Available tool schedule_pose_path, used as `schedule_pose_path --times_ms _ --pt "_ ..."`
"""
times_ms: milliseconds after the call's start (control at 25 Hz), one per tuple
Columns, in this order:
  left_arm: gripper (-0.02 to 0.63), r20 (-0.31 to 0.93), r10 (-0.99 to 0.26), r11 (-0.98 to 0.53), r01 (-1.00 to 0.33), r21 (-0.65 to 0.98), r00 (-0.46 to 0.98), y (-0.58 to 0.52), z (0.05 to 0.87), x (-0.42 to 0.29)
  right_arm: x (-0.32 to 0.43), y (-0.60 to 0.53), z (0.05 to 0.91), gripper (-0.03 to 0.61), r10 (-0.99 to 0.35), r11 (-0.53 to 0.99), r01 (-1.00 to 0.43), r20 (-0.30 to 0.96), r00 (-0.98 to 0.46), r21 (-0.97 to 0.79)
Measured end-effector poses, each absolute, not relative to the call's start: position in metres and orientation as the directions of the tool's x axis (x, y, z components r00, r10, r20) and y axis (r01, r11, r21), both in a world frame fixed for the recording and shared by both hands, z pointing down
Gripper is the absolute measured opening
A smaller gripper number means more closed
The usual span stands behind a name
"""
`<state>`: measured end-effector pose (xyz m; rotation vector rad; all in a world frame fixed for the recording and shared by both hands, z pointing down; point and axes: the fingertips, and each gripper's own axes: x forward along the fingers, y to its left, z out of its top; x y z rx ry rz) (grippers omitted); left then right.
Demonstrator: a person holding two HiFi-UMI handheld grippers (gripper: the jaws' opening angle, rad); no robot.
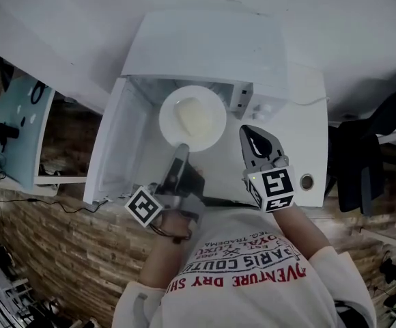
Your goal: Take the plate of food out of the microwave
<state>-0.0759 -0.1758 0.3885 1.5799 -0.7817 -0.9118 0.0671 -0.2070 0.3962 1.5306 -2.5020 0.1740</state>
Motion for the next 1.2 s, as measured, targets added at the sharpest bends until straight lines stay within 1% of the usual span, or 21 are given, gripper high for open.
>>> schedule_pose_path --times_ms 200,520,1200 --pt "0.014 -0.177 -0.857 -0.216 -0.027 0.976 0.485 -0.166 0.368 -0.073 0.068 -0.201 0.373 0.003 -0.875 0.461 -0.887 0.183 -0.449 0.027" --pt "0.014 -0.202 -0.851 -0.241 -0.017 0.97 0.485 -0.161 0.349 -0.071 0.067 -0.191 0.36 0.003 -0.874 0.472 -0.881 0.152 -0.461 0.045" --pt "0.015 -0.197 -0.853 -0.24 -0.027 0.97 0.484 -0.166 0.345 -0.076 0.069 -0.203 0.35 0.003 -0.891 0.443 -0.896 0.126 -0.435 0.041"
